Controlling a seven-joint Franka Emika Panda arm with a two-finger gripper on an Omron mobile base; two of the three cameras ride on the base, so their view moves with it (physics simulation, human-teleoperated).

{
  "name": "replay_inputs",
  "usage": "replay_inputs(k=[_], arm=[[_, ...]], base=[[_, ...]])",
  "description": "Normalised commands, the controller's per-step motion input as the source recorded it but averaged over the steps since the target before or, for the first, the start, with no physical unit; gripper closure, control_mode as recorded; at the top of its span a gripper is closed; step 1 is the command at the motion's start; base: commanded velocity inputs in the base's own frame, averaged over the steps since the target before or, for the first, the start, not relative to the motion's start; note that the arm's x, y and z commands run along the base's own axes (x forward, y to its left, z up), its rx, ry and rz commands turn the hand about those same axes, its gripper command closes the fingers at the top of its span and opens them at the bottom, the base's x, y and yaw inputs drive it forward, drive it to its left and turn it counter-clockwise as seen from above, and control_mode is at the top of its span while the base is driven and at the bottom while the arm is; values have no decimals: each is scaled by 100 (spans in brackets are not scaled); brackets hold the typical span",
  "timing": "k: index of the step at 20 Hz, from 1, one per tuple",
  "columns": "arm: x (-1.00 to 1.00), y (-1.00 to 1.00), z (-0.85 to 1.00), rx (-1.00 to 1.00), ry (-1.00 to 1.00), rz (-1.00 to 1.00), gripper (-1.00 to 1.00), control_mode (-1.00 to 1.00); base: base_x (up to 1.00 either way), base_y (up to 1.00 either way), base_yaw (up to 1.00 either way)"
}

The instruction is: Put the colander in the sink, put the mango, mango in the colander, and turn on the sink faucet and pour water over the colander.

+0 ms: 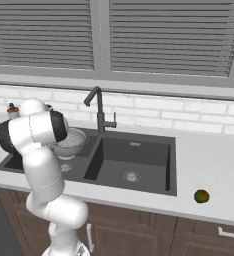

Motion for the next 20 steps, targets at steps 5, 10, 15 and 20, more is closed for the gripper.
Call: replay_inputs(k=[5, 10, 15, 20], arm=[[0, 5, -49, -2, -2, -11, 100, -100], [-24, 5, -37, 0, -2, -10, 100, -100], [-50, 14, -35, 0, -3, -6, 100, -100], [-9, 2, -37, -2, -10, -13, 100, -100]], base=[[0, 0, 0], [0, 0, 0], [0, 0, 0], [0, 0, 0]])
